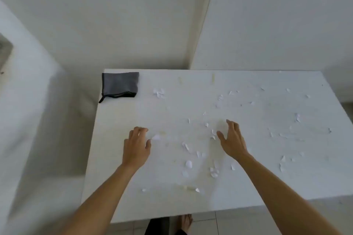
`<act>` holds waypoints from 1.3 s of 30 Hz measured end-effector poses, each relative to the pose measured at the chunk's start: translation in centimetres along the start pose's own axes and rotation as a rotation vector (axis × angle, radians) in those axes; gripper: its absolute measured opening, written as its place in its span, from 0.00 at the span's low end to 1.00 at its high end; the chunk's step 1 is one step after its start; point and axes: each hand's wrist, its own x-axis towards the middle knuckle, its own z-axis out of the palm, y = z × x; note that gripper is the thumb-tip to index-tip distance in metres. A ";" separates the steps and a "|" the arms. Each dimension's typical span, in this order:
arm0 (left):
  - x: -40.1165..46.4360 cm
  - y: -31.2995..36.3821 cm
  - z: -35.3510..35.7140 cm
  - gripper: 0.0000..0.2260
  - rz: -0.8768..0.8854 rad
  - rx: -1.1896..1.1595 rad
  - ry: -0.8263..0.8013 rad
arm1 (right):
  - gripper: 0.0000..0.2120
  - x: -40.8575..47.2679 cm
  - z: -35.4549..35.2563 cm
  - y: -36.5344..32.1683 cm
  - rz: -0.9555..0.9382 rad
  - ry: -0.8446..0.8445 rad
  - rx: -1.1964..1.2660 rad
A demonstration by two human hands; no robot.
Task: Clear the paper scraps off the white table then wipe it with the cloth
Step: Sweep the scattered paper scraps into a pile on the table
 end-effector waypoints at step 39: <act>8.0 -0.9 5.4 0.27 -0.038 -0.108 0.063 | 0.21 14.4 8.0 -9.2 -1.369 -0.255 -0.197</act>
